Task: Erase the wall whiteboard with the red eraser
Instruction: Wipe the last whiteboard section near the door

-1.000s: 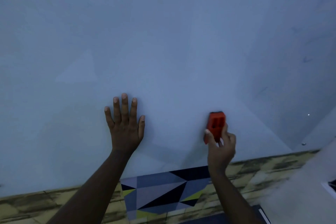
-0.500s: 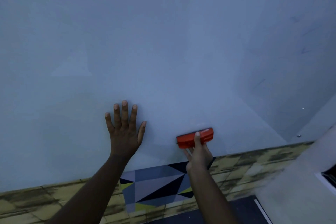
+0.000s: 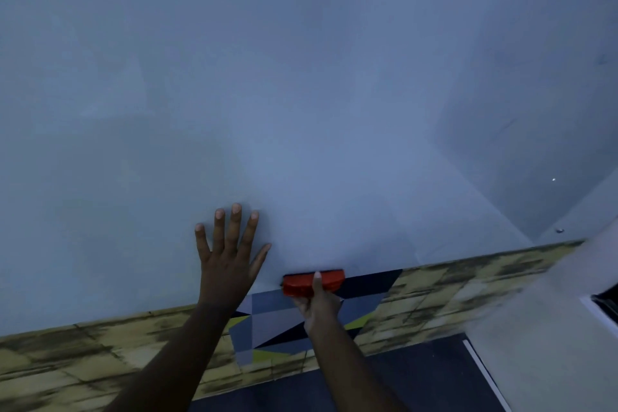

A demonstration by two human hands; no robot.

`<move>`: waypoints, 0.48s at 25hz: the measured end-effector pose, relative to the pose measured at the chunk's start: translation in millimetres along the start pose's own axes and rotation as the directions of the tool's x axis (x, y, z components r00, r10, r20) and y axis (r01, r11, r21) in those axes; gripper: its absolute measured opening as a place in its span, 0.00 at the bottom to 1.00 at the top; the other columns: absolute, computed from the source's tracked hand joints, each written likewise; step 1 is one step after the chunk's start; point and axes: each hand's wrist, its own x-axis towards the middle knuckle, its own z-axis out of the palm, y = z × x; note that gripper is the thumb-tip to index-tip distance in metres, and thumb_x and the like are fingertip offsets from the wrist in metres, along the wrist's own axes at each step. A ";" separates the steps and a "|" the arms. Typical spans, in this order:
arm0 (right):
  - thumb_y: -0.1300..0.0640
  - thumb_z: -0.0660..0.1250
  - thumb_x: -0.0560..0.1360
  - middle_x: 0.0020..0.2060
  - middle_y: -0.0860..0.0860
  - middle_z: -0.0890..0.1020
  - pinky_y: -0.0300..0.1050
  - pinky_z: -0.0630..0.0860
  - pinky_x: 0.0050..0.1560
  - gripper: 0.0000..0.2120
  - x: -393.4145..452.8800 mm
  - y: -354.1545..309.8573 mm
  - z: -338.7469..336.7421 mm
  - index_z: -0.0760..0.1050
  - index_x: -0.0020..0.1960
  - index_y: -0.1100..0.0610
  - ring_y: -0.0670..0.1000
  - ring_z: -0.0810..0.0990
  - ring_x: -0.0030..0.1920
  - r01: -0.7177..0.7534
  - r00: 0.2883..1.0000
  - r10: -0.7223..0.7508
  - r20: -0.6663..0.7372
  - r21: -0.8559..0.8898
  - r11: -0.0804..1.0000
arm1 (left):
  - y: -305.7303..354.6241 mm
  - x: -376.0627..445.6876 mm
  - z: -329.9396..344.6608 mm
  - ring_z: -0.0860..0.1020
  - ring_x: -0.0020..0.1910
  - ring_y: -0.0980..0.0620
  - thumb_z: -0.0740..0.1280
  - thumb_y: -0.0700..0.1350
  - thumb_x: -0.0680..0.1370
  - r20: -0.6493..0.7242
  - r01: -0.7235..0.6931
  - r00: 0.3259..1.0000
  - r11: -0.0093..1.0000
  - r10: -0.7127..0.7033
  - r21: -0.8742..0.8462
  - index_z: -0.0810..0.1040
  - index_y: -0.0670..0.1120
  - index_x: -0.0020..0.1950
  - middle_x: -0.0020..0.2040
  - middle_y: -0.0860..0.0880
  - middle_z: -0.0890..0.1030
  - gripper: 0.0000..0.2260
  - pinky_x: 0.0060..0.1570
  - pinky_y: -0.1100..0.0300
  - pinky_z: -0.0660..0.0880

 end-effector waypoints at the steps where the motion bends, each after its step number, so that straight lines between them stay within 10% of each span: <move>1: 0.56 0.69 0.80 0.55 0.64 0.82 0.61 0.85 0.47 0.26 7.1 6.0 -9.0 0.69 0.72 0.70 0.65 0.82 0.52 -0.040 0.999 0.039 0.030 0.017 0.999 | 0.1 -6.8 0.9 0.45 0.86 0.39 0.62 0.59 0.86 0.008 -0.003 1.000 1.000 0.004 -0.004 0.50 0.46 0.87 0.87 0.42 0.46 0.36 0.82 0.33 0.44; 4: 0.56 0.70 0.79 0.53 0.63 0.82 0.65 0.77 0.64 0.27 8.8 1.5 -21.1 0.71 0.70 0.72 0.63 0.82 0.50 -0.084 0.994 0.082 0.073 0.035 0.996 | 0.8 -21.3 2.6 0.47 0.86 0.38 0.63 0.56 0.85 0.035 -0.016 0.999 1.000 0.016 -0.012 0.52 0.46 0.87 0.87 0.41 0.48 0.36 0.80 0.29 0.46; 12: 0.49 0.77 0.73 0.60 0.59 0.81 0.52 0.85 0.53 0.20 -44.5 -127.7 -8.2 0.77 0.55 0.62 0.57 0.81 0.62 0.130 0.990 -0.139 0.032 0.191 0.973 | 15.8 -41.6 -13.1 0.51 0.85 0.36 0.66 0.44 0.81 0.168 0.051 0.985 0.997 -0.042 -0.051 0.58 0.44 0.86 0.87 0.40 0.52 0.34 0.76 0.22 0.51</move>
